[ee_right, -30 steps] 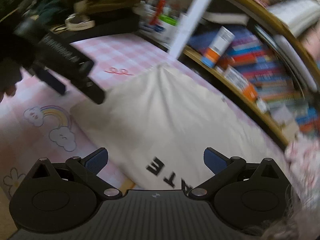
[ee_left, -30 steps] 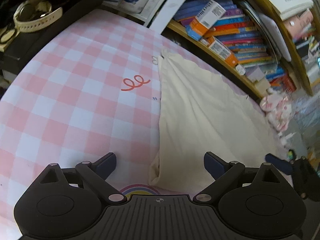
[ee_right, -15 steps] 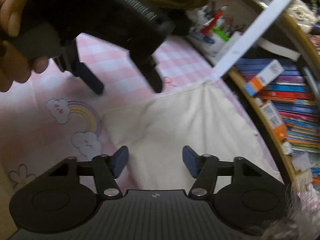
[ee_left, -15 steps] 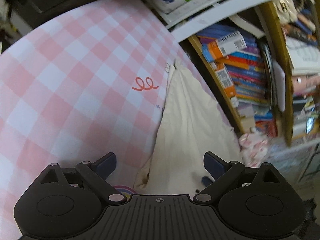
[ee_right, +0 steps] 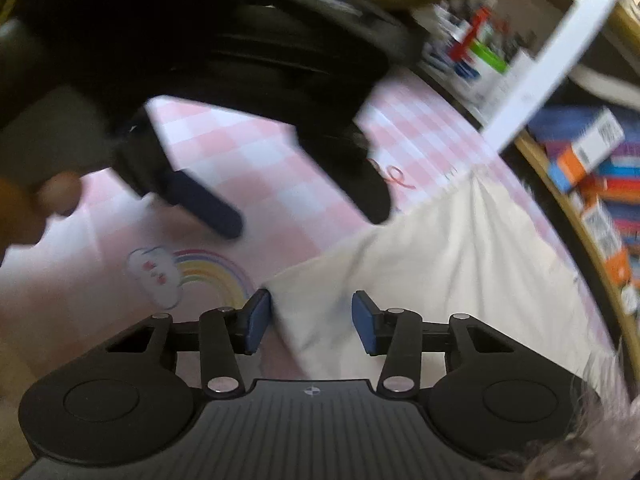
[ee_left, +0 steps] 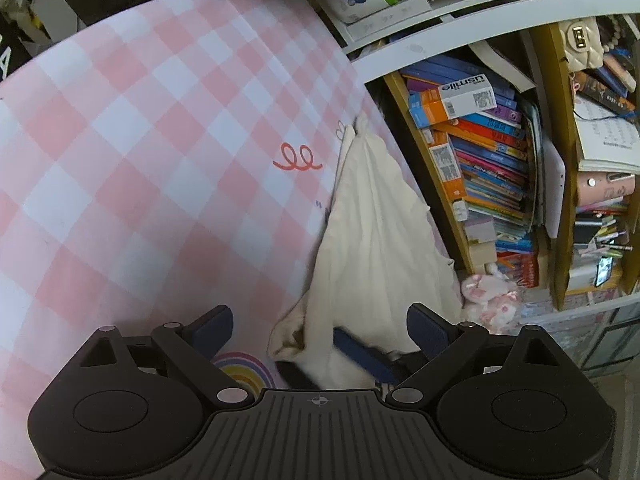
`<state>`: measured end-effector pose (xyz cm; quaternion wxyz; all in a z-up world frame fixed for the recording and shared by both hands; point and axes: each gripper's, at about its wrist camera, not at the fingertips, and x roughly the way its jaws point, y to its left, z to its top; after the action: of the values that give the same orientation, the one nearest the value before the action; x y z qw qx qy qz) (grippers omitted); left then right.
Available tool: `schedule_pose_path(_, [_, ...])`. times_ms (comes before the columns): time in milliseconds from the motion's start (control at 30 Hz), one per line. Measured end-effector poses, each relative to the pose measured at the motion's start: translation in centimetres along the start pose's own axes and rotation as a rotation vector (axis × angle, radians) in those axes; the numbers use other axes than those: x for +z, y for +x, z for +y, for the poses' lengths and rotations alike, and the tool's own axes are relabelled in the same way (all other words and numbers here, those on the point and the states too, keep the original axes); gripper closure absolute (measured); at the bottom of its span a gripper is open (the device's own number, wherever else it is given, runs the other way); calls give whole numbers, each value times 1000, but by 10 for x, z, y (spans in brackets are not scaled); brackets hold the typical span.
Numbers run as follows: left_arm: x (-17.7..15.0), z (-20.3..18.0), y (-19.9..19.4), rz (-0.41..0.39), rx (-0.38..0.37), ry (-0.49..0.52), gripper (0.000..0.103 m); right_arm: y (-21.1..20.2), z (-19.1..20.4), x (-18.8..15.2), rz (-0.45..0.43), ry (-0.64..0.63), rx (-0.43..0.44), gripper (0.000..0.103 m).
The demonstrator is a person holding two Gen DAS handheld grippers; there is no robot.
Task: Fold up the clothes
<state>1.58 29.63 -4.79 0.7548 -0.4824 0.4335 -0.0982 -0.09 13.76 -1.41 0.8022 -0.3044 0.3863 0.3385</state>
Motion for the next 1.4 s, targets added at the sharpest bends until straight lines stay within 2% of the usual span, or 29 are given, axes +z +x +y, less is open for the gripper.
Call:
schedule_pose_path(33, [1,0,3,10,-10,-9,8,0,-5,0,4,32,13,77])
schedule_pose_path(133, [2,1,10,41,-38,-37,8,-7,-13,0,-17,92,31,90])
schedule_pose_path(233, [3,1,19,72,-76,-70,8,-30,-17,0,-86,116,36,91])
schedule_pose_path(333, [2,1,38,113,-151,-133,8,-45,-20,-2,-120,129,47,93])
schedule_pose_path(567, [2,1,46,122,-161,-152,11,-60,-31,-1,-134,177,86,96])
schedule_pose_path(600, [2,1,47,123,-161,-153,13,-59,-31,-2,-122,184,75,92])
schedule_pose_path(633, [2,1,48,123,-162,-155,15,-58,-32,-4,-106,193,60,75])
schedule_pose_path(667, [2,1,49,124,-162,-157,16,-59,-34,-6,-98,205,43,51])
schedule_pose_path(733, [2,1,51,125,-162,-160,25,-62,-42,-11,-103,234,7,40])
schedule_pose_path(800, [2,1,53,126,-162,-163,29,-65,-53,-19,-87,270,-25,37])
schedule_pose_path(867, [2,1,54,127,-163,-166,34,-69,-66,-28,-62,308,-57,17])
schedule_pose_path(967, [1,-3,54,122,-155,-141,47,-72,-90,-41,-22,382,-143,11])
schedule_pose_path(1033, [-1,-7,53,115,-145,-108,72,-72,-109,-47,8,447,-207,2])
schedule_pose_path(1100, [-2,-12,51,107,-135,-74,91,-75,-128,-50,15,523,-263,0])
schedule_pose_path(1233, [-5,-22,48,93,-116,-6,96,-72,-158,-45,62,601,-335,0])
schedule_pose_path(1333, [-8,-33,46,82,-110,63,95,-59,-169,-22,133,547,-373,0])
schedule_pose_path(1400, [-12,-51,43,76,-126,156,95,-49,-171,-2,170,479,-346,0])
